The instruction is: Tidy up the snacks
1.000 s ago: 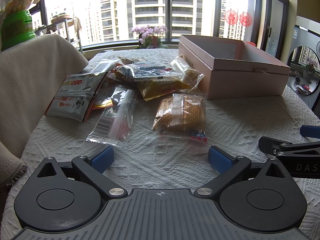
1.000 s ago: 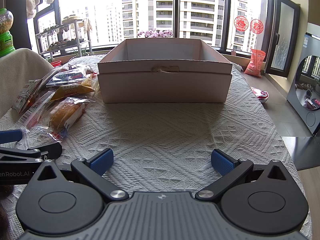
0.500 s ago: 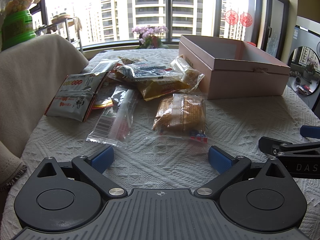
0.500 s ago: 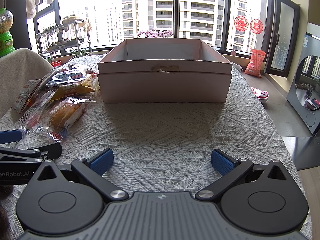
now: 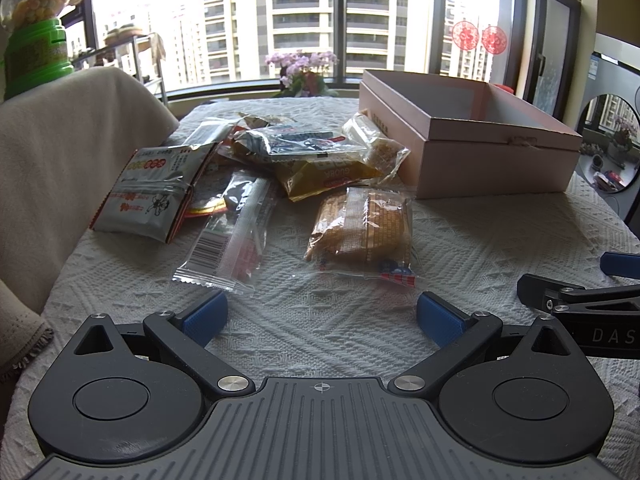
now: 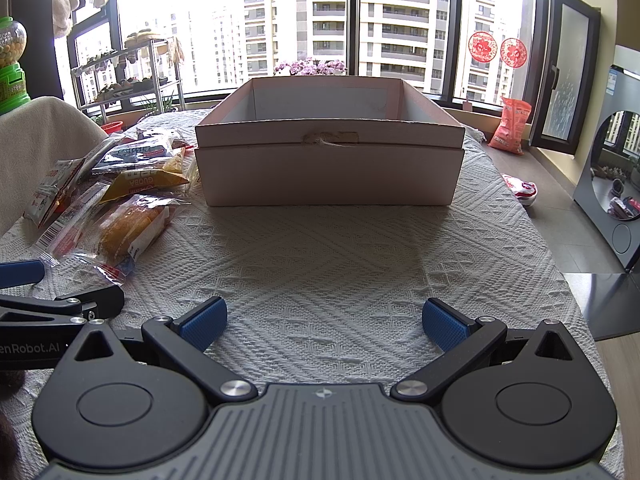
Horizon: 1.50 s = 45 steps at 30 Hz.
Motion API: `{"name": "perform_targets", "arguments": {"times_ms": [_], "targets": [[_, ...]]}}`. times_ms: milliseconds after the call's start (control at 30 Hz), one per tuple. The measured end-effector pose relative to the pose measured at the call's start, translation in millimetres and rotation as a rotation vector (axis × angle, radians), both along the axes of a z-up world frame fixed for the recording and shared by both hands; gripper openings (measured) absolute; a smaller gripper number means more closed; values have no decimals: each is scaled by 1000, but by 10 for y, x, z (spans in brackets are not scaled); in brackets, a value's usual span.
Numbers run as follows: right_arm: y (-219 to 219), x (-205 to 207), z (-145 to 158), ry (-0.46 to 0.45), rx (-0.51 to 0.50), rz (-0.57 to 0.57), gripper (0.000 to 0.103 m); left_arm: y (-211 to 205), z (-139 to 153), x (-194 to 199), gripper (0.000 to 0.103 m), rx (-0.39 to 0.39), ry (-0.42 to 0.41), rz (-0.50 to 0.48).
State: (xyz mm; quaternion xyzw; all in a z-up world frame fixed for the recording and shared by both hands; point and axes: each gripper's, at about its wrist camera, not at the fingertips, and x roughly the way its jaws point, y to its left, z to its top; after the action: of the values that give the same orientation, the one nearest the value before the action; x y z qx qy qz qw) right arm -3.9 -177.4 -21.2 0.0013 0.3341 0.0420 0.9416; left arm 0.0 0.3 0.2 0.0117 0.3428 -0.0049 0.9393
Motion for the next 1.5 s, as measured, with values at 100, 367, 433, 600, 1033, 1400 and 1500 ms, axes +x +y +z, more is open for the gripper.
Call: {"name": "perform_targets", "arguments": {"times_ms": [100,367,433,600,1033,1400,1500], "targets": [[-1,1,0,0,0,0,103,6,4,19,103,-1,8,0],[-7,4,-3,0,0,1,103,47,36,18,103,-11,44,-29],[-9,4,-5,0,0,1,103,61,35,-54,103,-7,41,-57],[-63,73,59,75,-2,90,103,190,42,-343,103,-7,51,-162],[-109,-73,93,91,-28,182,102,920,537,377,101,-173,-61,-22],[56,-93,345,7,7,240,97,1391,368,134,100,-331,13,157],[416,68,638,-77,-4,372,97,1352,358,-81,100,-244,58,64]]}}
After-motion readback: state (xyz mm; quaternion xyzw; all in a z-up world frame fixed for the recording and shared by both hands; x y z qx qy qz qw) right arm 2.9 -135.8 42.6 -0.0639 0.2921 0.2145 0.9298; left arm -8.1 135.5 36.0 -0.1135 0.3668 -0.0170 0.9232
